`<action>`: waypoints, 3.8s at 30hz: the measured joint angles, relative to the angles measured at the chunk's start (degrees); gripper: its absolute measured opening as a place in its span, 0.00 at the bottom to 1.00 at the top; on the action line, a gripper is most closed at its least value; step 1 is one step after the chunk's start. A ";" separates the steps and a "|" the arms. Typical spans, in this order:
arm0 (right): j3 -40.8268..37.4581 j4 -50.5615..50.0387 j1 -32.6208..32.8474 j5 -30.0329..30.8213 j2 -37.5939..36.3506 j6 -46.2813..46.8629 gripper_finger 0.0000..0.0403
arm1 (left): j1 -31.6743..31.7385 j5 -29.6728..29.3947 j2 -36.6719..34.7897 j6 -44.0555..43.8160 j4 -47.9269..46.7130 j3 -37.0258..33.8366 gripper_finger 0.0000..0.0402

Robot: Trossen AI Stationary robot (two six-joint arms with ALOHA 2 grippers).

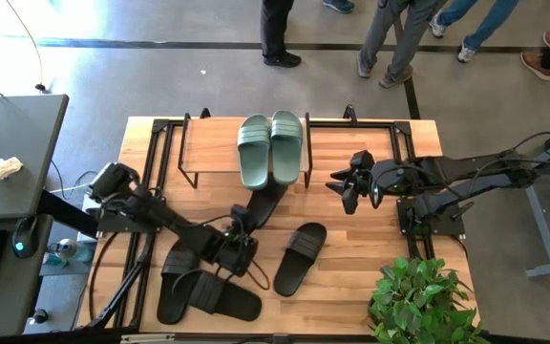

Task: Pick and place slides into the shelf
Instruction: Put the black slide under the shelf

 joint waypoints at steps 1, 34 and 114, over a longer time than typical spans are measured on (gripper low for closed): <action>0.01 0.15 0.00 -0.01 0.31 -0.01 0.38 | 0.63 -0.28 0.82 0.20 1.50 0.02 0.11; 0.02 -0.15 0.00 -1.05 1.69 -3.46 0.38 | 9.57 -6.50 17.13 -4.66 -0.26 17.18 0.11; -0.02 -0.11 4.60 0.19 1.67 -1.47 0.38 | 19.48 17.89 17.65 0.43 15.54 17.16 0.56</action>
